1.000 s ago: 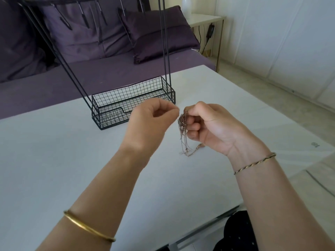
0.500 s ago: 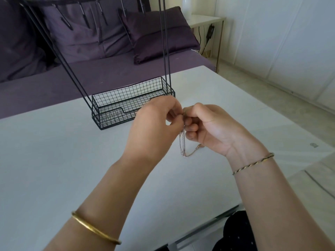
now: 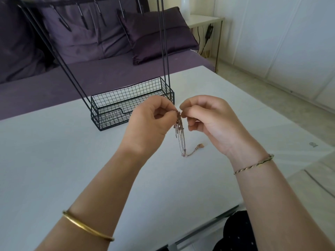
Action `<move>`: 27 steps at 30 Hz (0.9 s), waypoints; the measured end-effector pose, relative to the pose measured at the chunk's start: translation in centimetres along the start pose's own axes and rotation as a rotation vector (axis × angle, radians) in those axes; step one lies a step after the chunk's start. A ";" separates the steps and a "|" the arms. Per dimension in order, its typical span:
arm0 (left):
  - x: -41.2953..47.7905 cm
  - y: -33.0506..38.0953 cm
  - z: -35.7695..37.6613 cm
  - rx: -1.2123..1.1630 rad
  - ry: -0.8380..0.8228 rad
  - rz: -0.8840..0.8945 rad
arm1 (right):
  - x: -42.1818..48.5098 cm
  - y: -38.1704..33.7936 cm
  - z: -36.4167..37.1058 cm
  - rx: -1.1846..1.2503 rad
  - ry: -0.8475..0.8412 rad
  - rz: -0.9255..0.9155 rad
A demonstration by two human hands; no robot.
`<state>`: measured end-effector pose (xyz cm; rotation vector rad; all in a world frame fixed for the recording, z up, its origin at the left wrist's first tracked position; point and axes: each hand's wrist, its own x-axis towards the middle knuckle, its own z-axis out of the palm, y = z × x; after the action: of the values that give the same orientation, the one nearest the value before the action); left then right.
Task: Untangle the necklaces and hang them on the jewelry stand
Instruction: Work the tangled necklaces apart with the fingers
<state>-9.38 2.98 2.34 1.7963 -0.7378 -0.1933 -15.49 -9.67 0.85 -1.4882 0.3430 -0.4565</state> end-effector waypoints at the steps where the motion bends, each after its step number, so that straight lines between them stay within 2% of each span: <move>1: 0.0 0.0 0.0 -0.002 0.009 -0.002 | -0.1 -0.1 -0.1 -0.014 0.012 -0.020; 12: 0.1 0.0 0.0 -0.020 0.059 0.001 | -0.6 -0.3 0.5 -0.291 0.013 -0.276; 18: 0.1 -0.1 0.0 0.013 0.057 -0.017 | -0.3 0.4 0.9 -0.568 0.073 -0.488; 23: 0.4 -0.4 -0.2 -0.077 0.038 -0.155 | -0.1 0.8 1.2 -0.713 0.126 -0.657; 27: 0.5 -0.2 -0.4 -0.295 -0.012 -0.297 | 0.2 1.1 1.0 -0.738 0.162 -0.703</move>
<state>-8.69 3.03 2.47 1.6134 -0.4216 -0.4854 -14.76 -8.86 -0.16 -2.3015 0.0952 -1.0939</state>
